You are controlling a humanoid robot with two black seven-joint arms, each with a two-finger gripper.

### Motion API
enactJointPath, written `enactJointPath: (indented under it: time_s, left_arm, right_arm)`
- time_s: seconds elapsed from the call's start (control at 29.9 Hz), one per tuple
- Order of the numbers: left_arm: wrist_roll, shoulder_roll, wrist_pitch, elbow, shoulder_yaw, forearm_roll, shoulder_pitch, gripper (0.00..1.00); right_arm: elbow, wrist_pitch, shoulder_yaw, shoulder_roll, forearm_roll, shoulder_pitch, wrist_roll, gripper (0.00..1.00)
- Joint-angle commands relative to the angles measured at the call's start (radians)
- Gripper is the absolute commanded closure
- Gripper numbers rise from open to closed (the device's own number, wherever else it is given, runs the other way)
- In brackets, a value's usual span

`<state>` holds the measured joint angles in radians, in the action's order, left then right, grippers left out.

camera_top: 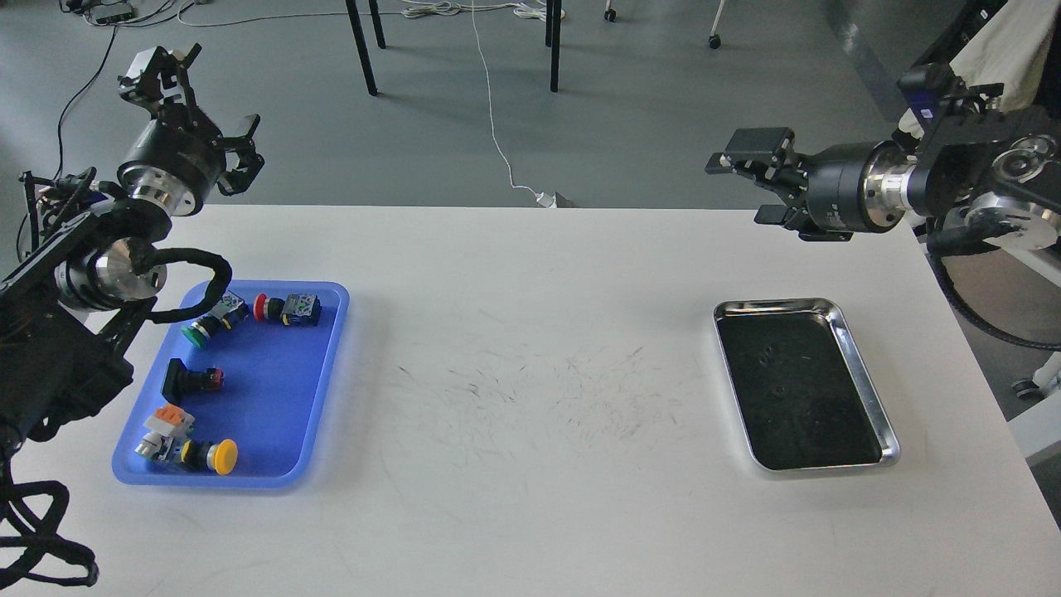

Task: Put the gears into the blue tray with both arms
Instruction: 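Move the right gripper over the metal tray with the black mat, then grasp a small black part in the metal tray with the right gripper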

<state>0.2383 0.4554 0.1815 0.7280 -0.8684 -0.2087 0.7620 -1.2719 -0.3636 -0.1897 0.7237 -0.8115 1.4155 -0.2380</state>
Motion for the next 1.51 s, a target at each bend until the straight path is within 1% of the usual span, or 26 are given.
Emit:
enactJointPath:
  time_s: [0.0, 0.1, 0.27, 0.44, 0.6, 0.94, 1.17, 1.21, 1.27, 1.41, 1.44, 1.47]
  left_arm:
    - [0.001, 0.011, 0.001, 0.001, -0.001, 0.002, 0.0, 0.02]
    - [0.003, 0.019, 0.003, 0.001, 0.0, 0.002, 0.0, 0.02]
    - [0.004, 0.029, 0.001, 0.001, 0.0, 0.002, -0.001, 0.02]
    - [0.006, 0.035, 0.003, 0.001, 0.0, 0.002, -0.001, 0.02]
    - [0.006, 0.035, 0.003, 0.001, 0.0, 0.002, -0.001, 0.02]
    - [0.006, 0.037, 0.006, 0.001, 0.0, 0.002, -0.001, 0.02]
    - [0.009, 0.04, 0.009, 0.001, -0.001, 0.002, -0.001, 0.02]
    - [0.009, 0.043, 0.009, 0.001, -0.001, 0.002, -0.001, 0.02]
    - [0.009, 0.045, 0.009, 0.001, 0.0, 0.002, -0.001, 0.02]
    - [0.009, 0.049, 0.009, 0.001, 0.0, 0.002, -0.001, 0.02]
    - [0.009, 0.052, 0.009, 0.001, 0.0, 0.002, -0.001, 0.02]
    - [0.009, 0.052, 0.009, 0.001, 0.0, 0.002, -0.001, 0.02]
  right_arm:
    - [-0.006, -0.003, -0.238, -0.061, -0.087, 0.094, 0.0, 0.01]
    - [0.002, -0.003, -0.24, -0.075, -0.092, 0.063, 0.0, 0.01]
    - [0.068, 0.005, -0.238, -0.102, -0.098, -0.019, 0.0, 0.02]
    - [0.071, 0.011, -0.238, -0.098, -0.101, -0.05, 0.002, 0.02]
    - [0.078, 0.045, -0.24, -0.102, -0.103, -0.081, 0.002, 0.02]
    - [0.152, 0.046, -0.24, -0.136, -0.112, -0.147, 0.003, 0.08]
    - [0.172, 0.048, -0.24, -0.171, -0.112, -0.165, 0.014, 0.18]
    - [0.172, 0.048, -0.24, -0.171, -0.112, -0.165, 0.014, 0.21]
    - [0.175, 0.048, -0.241, -0.174, -0.112, -0.168, 0.016, 0.33]
    - [0.204, 0.048, -0.241, -0.196, -0.135, -0.171, 0.032, 0.43]
    - [0.209, 0.048, -0.241, -0.201, -0.141, -0.171, 0.032, 0.47]
    - [0.209, 0.048, -0.243, -0.204, -0.143, -0.171, 0.034, 0.53]
